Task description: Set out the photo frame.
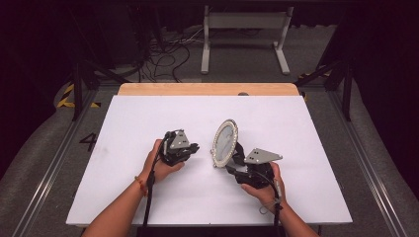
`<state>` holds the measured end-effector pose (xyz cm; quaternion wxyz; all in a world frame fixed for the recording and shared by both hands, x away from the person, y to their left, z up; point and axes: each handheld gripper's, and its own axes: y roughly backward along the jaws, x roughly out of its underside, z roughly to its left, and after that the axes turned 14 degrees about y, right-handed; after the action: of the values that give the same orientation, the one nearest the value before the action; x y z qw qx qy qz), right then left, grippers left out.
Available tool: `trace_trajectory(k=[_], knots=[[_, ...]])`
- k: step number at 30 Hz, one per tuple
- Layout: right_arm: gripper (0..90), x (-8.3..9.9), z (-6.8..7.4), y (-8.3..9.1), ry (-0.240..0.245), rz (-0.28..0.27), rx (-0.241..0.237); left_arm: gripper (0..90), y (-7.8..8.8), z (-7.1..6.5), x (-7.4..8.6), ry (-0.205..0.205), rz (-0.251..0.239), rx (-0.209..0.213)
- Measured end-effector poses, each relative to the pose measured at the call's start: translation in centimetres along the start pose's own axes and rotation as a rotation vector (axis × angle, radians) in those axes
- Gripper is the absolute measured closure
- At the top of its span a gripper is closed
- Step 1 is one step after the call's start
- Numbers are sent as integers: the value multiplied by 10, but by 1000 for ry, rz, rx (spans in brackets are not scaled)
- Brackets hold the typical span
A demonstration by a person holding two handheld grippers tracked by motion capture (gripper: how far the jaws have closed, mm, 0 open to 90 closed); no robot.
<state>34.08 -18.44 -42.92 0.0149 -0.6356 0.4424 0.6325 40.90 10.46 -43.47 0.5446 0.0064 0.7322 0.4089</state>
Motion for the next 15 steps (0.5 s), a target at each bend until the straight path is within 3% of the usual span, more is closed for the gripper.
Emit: trace_trajectory(k=[3,6,10,13,15], knots=[[557,0,1,-4,-20,-6,-2,804,13,-9,8,-46,22,-9],[544,-1,4,-5,-7,7,-8,793,24,-17,19,-68,28,-10],[519,-1,10,-5,6,5,-24,792,38,-18,37,-46,33,0],[482,-6,16,-9,10,-12,-21,785,47,-19,56,-56,67,-35],[465,-9,18,-12,8,-18,-10,774,56,-18,64,-43,58,-47]])
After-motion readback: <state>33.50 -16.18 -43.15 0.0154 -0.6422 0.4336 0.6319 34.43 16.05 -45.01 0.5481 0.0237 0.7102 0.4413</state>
